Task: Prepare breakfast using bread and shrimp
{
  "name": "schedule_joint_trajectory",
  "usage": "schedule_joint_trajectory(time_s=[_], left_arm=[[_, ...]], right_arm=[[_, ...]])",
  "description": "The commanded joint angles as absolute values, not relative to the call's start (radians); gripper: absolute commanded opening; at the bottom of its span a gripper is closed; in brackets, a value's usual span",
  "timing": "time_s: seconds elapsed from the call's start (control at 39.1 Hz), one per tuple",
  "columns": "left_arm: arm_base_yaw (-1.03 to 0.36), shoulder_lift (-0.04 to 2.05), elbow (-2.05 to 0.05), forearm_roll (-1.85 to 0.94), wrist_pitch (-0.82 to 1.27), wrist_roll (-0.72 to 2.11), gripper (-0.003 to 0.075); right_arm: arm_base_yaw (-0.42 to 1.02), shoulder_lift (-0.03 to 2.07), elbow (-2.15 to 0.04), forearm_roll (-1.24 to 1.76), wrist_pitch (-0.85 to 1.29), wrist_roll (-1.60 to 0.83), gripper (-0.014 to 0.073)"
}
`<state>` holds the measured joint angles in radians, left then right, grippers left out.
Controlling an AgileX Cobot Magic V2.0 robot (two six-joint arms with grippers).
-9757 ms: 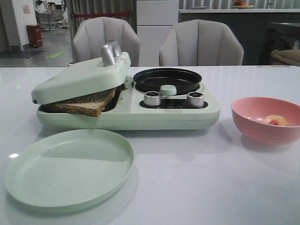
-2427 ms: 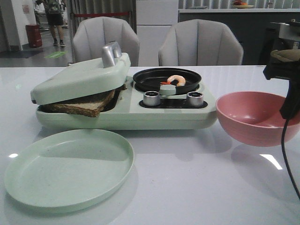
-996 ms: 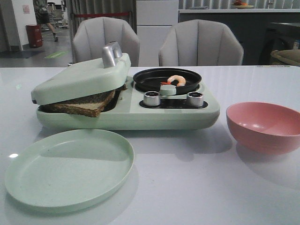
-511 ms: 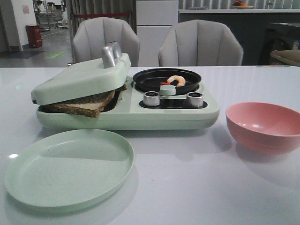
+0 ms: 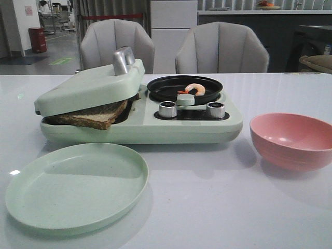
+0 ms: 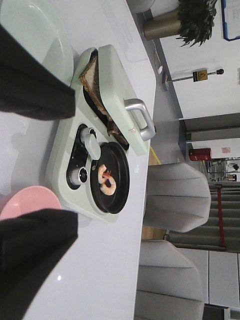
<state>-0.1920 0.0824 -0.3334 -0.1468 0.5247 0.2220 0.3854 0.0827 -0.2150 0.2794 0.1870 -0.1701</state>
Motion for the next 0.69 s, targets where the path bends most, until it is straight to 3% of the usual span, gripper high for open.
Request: schedule_joint_trajectory(time_s=[0.0,0.1,0.15,0.26,0.36,0.66], left_arm=[[-0.2,0.094,-0.361,-0.16,0.443,0.211,0.0114],[-0.2,0.094,-0.361,-0.16,0.443,0.211,0.0114],[-0.2,0.094,-0.361,-0.16,0.443,0.211,0.0114],[-0.2,0.094,-0.361,-0.16,0.443,0.211,0.0114],[-0.2,0.094,-0.361,-0.16,0.443,0.211,0.0114],[-0.2,0.094,-0.361,-0.16,0.443,0.211,0.0114]], right_arm=[[0.386,0.091,-0.242,0.283,0.122,-0.18,0.05],[0.386,0.091,-0.239,0.282,0.123,-0.18,0.0452],[0.384,0.091,-0.239,0.282,0.121,-0.18,0.0374],[0.384,0.091,-0.239,0.282,0.122,-0.18,0.0122],[0.384,0.091,-0.239,0.283,0.122,-0.18,0.0175],[0.384,0.091,-0.239,0.285,0.121,-0.18,0.0174]])
